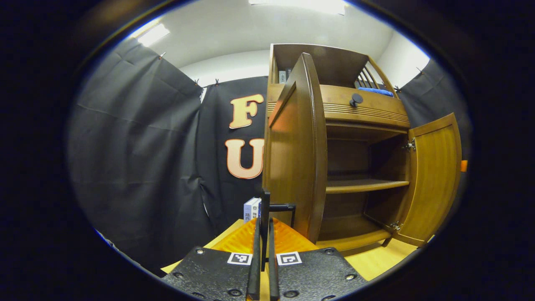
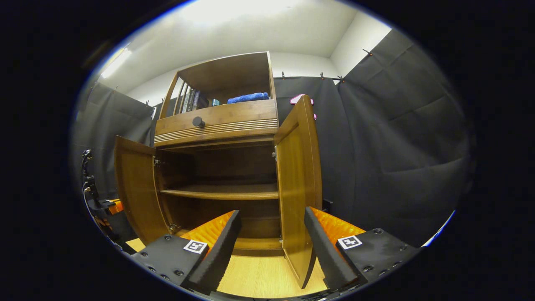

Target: Open the right door of the double-door shoe cabinet with the right hand, and open the left door with the left hand.

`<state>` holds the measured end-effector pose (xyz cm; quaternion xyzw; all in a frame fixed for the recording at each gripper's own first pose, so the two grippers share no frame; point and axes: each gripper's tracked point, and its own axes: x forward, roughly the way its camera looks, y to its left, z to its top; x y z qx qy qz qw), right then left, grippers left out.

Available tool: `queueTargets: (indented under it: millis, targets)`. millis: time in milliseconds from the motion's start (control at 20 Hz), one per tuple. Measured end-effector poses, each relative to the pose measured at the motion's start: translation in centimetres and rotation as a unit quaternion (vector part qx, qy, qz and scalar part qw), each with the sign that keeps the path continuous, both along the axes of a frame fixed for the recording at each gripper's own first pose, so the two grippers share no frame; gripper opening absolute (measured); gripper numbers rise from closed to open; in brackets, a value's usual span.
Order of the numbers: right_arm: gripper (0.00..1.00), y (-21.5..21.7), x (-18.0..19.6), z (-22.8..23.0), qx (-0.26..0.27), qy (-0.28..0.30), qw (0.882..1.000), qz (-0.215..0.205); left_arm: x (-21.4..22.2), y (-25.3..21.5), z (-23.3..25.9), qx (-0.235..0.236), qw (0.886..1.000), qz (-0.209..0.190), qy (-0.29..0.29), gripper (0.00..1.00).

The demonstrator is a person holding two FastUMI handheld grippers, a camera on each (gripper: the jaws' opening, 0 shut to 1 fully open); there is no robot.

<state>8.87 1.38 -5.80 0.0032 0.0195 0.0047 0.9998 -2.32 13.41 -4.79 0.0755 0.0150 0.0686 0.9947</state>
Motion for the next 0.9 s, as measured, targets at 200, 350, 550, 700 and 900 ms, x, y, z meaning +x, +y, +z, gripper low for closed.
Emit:
queueTargets:
  millis: [200, 350, 550, 700, 900]
  targets:
    - [0.98, 0.2, -0.1, 0.0, -0.003, 0.001, 1.000, 0.000, 0.2, 1.7, 0.1, -0.014, 1.000, -0.026, 0.008, 0.06]
    - [0.98, 0.2, 0.0, 0.1, -0.006, 0.001, 1.000, -0.001, 0.5, 2.9, 0.2, 0.030, 0.998, -0.048, 0.024, 0.06]
    - [0.89, 0.6, 0.1, 0.3, -0.008, 0.002, 1.000, 0.001, 1.3, 3.6, 0.2, 0.023, 0.995, -0.092, 0.031, 0.10]
    - [1.00, 1.2, 0.4, 0.4, -0.009, 0.003, 1.000, 0.010, 1.4, 3.8, -0.4, -0.002, 0.991, -0.128, 0.036, 0.10]
    - [0.89, 1.7, 0.8, 0.1, -0.002, 0.008, 1.000, 0.023, 0.0, 4.3, -0.4, 0.001, 0.989, -0.136, 0.053, 0.12]
